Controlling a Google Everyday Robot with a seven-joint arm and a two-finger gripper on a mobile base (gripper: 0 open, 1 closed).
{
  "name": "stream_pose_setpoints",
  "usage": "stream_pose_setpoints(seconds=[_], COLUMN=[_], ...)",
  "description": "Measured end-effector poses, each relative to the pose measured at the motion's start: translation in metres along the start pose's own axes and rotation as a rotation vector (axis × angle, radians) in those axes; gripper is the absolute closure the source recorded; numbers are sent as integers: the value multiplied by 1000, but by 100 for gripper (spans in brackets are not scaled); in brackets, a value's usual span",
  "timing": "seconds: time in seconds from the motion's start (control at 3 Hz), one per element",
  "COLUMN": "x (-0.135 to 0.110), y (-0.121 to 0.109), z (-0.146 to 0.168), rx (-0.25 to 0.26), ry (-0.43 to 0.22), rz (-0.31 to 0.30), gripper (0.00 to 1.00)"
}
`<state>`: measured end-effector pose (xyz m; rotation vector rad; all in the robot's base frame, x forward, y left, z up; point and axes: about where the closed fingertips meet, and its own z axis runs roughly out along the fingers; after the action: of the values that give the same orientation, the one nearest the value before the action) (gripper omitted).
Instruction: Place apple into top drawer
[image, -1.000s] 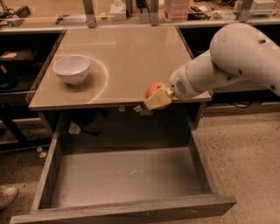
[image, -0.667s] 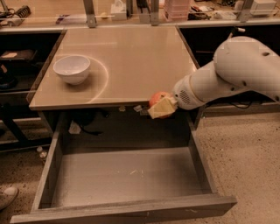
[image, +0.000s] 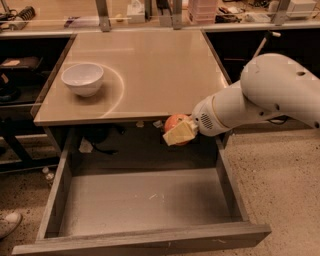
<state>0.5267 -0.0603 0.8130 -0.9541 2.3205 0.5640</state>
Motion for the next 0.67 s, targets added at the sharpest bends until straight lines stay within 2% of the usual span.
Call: stream_pose_setpoints(seconds=[0.33, 0.67], x=[19, 26], y=[29, 48], z=[36, 75], rx=[-73, -160], ry=[26, 19], rz=[19, 23], gripper=[100, 100])
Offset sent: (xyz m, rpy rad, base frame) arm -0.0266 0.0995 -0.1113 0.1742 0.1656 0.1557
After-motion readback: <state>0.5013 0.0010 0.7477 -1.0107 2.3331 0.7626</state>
